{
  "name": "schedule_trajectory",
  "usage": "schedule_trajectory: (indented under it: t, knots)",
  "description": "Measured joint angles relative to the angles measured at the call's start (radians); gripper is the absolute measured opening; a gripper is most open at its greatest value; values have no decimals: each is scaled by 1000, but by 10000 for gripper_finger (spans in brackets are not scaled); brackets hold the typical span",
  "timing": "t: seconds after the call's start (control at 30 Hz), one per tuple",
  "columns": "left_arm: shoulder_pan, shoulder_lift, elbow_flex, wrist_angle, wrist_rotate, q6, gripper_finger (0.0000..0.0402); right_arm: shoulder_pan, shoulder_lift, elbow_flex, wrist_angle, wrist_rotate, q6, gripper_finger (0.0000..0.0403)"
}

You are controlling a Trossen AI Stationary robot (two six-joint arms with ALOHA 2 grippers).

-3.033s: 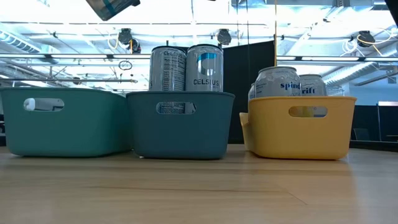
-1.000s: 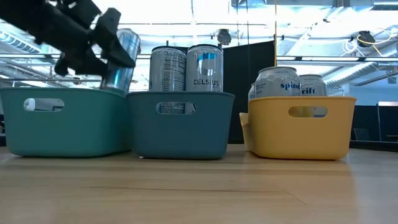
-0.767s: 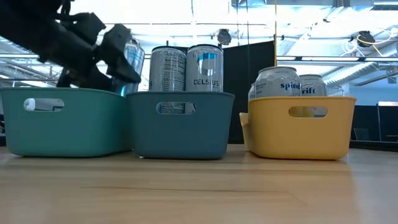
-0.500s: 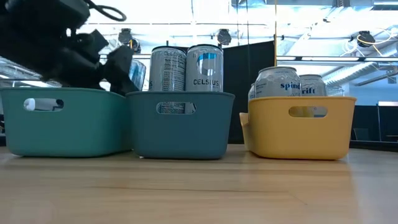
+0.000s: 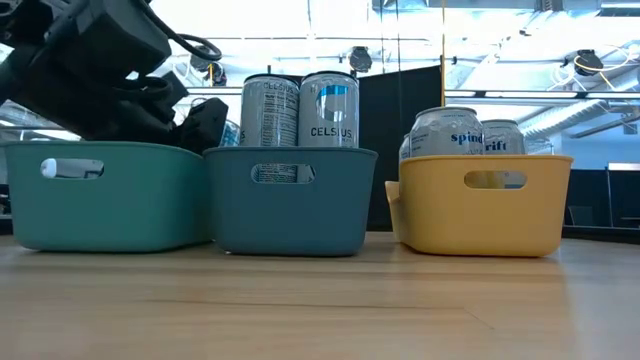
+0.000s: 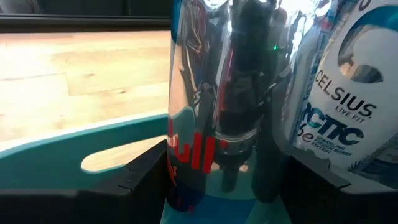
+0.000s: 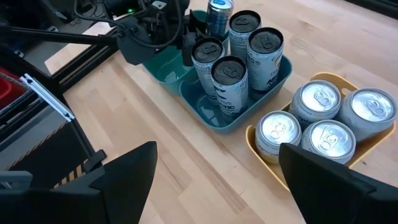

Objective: Sort soda cans
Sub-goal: Put the center blue soda can can into the green bin

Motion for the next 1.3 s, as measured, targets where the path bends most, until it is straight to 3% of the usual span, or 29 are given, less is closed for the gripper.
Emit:
schedule_trajectory:
  t: [0.37, 0.77, 1.3]
  knots:
    - [34, 0, 0, -17, -16, 93, 260, 0, 0, 0, 35, 0, -1, 329]
    - [37, -2, 1, -18, -16, 104, 313, 0, 0, 0, 82, 1, -23, 329]
    - [17, -4, 1, -20, -19, 104, 316, 0, 0, 0, 96, 1, -24, 329]
